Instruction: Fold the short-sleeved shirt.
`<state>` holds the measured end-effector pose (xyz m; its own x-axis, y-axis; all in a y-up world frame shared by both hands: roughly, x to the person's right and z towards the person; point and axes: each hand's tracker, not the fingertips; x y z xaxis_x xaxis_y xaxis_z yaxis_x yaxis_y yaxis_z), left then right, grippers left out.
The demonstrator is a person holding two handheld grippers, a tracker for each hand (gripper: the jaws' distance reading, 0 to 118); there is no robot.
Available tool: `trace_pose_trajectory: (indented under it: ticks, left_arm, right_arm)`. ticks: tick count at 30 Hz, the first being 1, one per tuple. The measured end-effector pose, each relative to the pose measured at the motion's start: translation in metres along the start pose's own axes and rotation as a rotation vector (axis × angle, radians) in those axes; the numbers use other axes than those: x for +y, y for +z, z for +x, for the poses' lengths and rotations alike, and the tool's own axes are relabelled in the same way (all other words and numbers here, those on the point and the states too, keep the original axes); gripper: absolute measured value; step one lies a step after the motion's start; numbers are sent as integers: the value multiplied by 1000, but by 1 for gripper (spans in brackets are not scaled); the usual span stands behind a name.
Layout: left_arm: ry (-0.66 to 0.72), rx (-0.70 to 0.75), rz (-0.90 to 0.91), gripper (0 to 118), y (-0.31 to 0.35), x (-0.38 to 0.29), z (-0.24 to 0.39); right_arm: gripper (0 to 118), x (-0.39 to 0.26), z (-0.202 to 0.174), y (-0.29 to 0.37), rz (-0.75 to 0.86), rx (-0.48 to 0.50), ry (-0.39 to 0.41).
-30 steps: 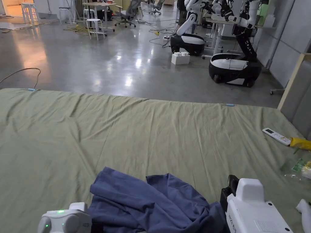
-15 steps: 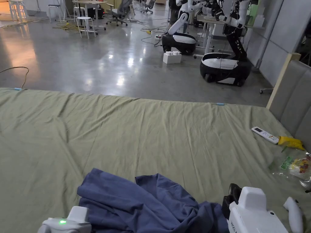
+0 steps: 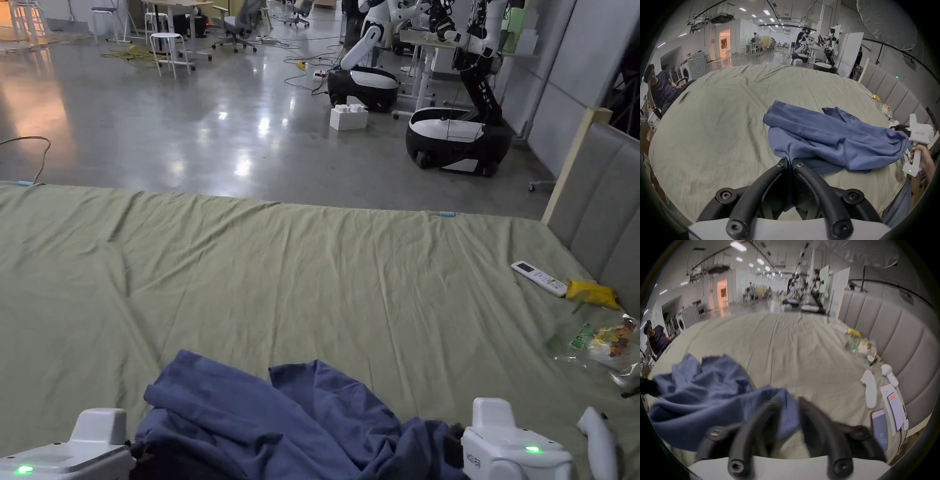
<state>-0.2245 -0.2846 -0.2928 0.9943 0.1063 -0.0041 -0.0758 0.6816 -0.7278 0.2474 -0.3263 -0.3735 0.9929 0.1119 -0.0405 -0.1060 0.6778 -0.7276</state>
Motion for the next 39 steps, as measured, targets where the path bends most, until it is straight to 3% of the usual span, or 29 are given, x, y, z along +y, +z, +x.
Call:
trace_pose_trajectory:
  ticks: [1, 2, 6, 8, 10, 12, 16, 28, 32, 39]
  left_arm:
    - [-5, 5, 1, 6, -2, -1, 0]
    - [-10, 10, 0, 6, -2, -1, 0]
    - [-17, 20, -15, 6, -5, -6, -1]
    - [-23, 25, -20, 6, -7, -9, -1]
    - [-26, 28, -25, 6, -9, -10, -1]
    - [-17, 26, -28, 6, -9, -11, -2]
    - [0, 16, 13, 6, 2, -3, -1]
    - [-33, 7, 218, 6, 69, 81, -13]
    - [12, 2, 307, 6, 102, 118, -32]
    - [22, 71, 407, 6, 147, 173, -55]
  right_arm:
    - [64, -3, -1, -14, -65, 16, 10]
    - [66, -8, -2, -25, -115, 31, 12]
    - [47, -32, -12, -45, -137, 37, 34]
    - [16, -35, -16, -36, -92, 40, 14]
    - [7, -34, -21, -35, -93, 94, 13]
    - [6, -33, -24, -32, -92, 51, 54]
    - [5, -20, -18, -7, 2, 47, 13]
    - [4, 66, -2, 104, 316, 1, 72]
    - [4, 95, 11, 133, 372, 3, 2]
    - [4, 142, 19, 179, 473, -6, -21]
